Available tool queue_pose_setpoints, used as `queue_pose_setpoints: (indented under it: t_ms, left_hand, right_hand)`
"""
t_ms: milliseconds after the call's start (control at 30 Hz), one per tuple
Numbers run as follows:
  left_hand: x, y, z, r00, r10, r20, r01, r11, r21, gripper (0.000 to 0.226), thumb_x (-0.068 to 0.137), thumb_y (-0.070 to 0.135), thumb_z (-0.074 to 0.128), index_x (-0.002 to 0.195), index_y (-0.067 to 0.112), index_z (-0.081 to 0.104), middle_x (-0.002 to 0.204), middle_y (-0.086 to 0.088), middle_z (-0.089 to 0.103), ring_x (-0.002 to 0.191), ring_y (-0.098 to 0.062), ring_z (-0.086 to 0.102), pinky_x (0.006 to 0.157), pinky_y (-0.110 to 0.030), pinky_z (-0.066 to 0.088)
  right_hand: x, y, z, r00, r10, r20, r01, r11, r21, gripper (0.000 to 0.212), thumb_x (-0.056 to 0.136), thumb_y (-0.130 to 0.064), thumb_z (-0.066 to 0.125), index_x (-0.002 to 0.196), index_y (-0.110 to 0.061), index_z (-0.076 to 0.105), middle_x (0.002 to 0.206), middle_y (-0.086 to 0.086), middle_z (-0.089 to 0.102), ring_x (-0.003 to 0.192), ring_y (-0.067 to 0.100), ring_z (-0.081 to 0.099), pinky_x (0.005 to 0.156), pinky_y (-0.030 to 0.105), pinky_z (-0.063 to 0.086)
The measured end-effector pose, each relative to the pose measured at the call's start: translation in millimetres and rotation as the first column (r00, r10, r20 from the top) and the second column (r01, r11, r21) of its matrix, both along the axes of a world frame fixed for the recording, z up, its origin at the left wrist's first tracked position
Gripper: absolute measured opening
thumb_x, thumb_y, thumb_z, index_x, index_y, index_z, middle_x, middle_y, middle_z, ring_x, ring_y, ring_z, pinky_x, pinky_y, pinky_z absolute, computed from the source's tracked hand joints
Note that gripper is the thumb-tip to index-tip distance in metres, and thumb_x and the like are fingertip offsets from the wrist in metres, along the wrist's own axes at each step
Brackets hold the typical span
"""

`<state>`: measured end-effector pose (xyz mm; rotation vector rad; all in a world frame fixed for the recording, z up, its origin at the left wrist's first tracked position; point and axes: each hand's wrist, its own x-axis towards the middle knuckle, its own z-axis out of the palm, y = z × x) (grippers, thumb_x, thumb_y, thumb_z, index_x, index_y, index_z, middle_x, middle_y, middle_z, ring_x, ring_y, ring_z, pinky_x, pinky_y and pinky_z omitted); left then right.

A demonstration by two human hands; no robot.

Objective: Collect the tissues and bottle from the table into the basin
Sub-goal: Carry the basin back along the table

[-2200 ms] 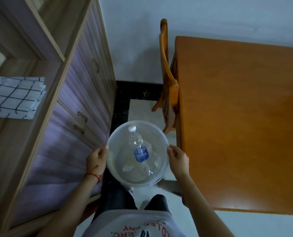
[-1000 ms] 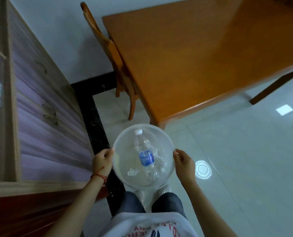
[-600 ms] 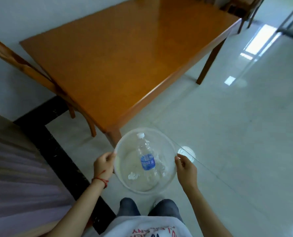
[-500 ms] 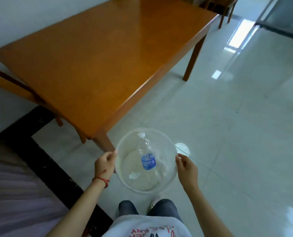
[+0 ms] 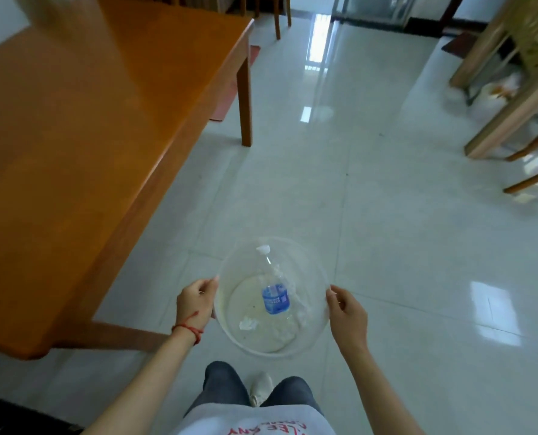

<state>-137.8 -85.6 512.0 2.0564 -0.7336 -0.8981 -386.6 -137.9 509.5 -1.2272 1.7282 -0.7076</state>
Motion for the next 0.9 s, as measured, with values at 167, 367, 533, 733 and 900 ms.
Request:
queue_pose_setpoints:
  t_ms: [167, 367, 533, 733, 900]
  left_hand:
    - [-10.7, -56.6, 1.5, 0.998, -0.057, 0.003, 0.057, 0.998, -0.005, 0.03, 0.087, 0.025, 0.054, 0.069, 0.001, 0.061, 0.053, -0.007, 0.055, 0.046, -0.018, 0.053, 0.033, -0.009, 0.04]
    - [-0.9, -142.9, -7.0, 0.995, -0.096, -0.013, 0.095, 0.995, -0.013, 0.031, 0.087, 0.026, 0.054, 0.067, 0.002, 0.061, 0.053, -0.006, 0.056, 0.046, -0.018, 0.053, 0.034, -0.01, 0.041]
    - [16.6, -228.5, -8.9, 0.994, -0.112, -0.013, 0.111, 0.993, -0.025, 0.03, 0.087, 0.025, 0.055, 0.071, 0.0, 0.063, 0.056, -0.01, 0.057, 0.046, -0.02, 0.052, 0.035, -0.009, 0.039]
    - [38.4, -312.6, -5.4, 0.993, -0.119, -0.01, 0.118, 0.992, -0.03, 0.029, 0.087, 0.025, 0.053, 0.075, 0.001, 0.063, 0.06, -0.009, 0.058, 0.05, -0.019, 0.053, 0.034, -0.009, 0.04]
    - [47.9, -346.4, -11.1, 0.999, -0.045, -0.016, 0.044, 0.999, -0.014, 0.028, 0.087, 0.025, 0.053, 0.073, 0.003, 0.062, 0.061, -0.009, 0.059, 0.051, -0.021, 0.055, 0.035, -0.01, 0.042]
  right_hand:
    - [-11.3, -37.1, -2.8, 0.996, -0.087, -0.003, 0.087, 0.996, -0.01, 0.018, 0.09, -0.02, 0.053, 0.098, -0.013, 0.067, 0.083, -0.002, 0.065, 0.08, 0.014, 0.06, 0.079, 0.03, 0.048]
    - [-4.3, -112.2, -8.6, 0.992, -0.119, -0.031, 0.118, 0.992, -0.034, 0.02, 0.091, -0.019, 0.052, 0.102, -0.01, 0.067, 0.089, 0.002, 0.067, 0.082, 0.014, 0.06, 0.068, 0.017, 0.042]
    - [14.1, -191.9, -10.2, 0.985, -0.168, -0.031, 0.167, 0.985, -0.034, 0.02, 0.09, -0.02, 0.053, 0.101, -0.011, 0.067, 0.087, 0.0, 0.065, 0.082, 0.014, 0.059, 0.073, 0.022, 0.045]
    - [34.9, -279.7, -2.6, 0.987, -0.156, -0.031, 0.154, 0.987, -0.052, 0.019, 0.09, -0.02, 0.053, 0.101, -0.012, 0.066, 0.085, -0.001, 0.065, 0.077, 0.008, 0.058, 0.066, 0.011, 0.039]
    - [45.5, -330.1, -4.6, 0.996, -0.08, -0.044, 0.079, 0.996, -0.036, 0.021, 0.091, -0.021, 0.052, 0.105, -0.012, 0.065, 0.091, 0.001, 0.065, 0.084, 0.014, 0.059, 0.071, 0.019, 0.04]
